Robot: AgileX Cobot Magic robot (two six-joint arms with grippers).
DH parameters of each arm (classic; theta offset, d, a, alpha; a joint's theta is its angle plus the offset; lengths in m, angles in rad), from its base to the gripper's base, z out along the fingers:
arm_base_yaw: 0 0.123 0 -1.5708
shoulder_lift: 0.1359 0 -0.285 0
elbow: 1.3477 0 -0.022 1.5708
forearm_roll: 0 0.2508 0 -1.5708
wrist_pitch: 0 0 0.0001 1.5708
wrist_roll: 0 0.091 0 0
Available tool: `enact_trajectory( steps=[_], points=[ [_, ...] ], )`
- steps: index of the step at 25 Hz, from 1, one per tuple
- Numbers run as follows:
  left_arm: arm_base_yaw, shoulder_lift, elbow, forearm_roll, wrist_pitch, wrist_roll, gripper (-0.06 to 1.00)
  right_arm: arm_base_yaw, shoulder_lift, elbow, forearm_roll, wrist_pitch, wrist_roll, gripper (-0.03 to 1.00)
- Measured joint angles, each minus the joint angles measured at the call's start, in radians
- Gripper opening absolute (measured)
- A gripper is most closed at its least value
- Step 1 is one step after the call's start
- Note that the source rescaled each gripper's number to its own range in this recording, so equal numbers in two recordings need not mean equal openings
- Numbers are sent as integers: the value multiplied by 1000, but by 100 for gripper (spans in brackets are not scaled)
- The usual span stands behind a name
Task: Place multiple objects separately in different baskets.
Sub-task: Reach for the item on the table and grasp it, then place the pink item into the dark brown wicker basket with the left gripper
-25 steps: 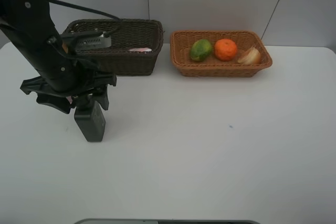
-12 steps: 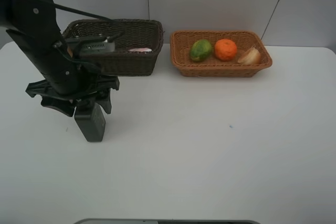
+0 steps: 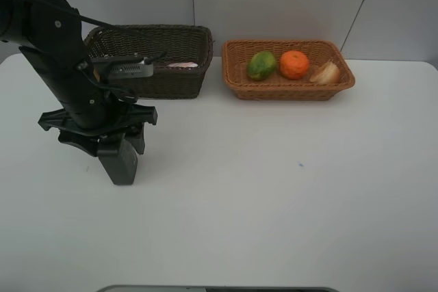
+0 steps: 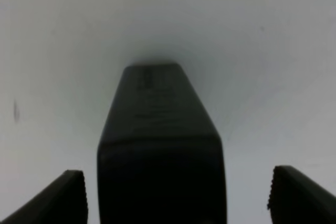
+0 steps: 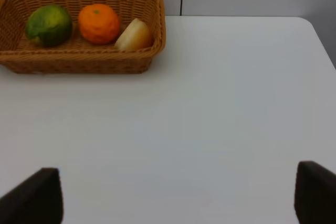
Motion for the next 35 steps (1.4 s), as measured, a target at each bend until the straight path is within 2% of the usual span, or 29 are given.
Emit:
enact_trajectory(
  steps=[4,5,35],
  points=[
    [0,0,0,1,2,0,51,0,0,0,0,0,0,88],
    [0,0,0,1,1,1,49,0,0,0,0,0,0,88],
    [0,-44,-10,1,10,-2,50,0,0,0,0,0,0,88]
  ],
)
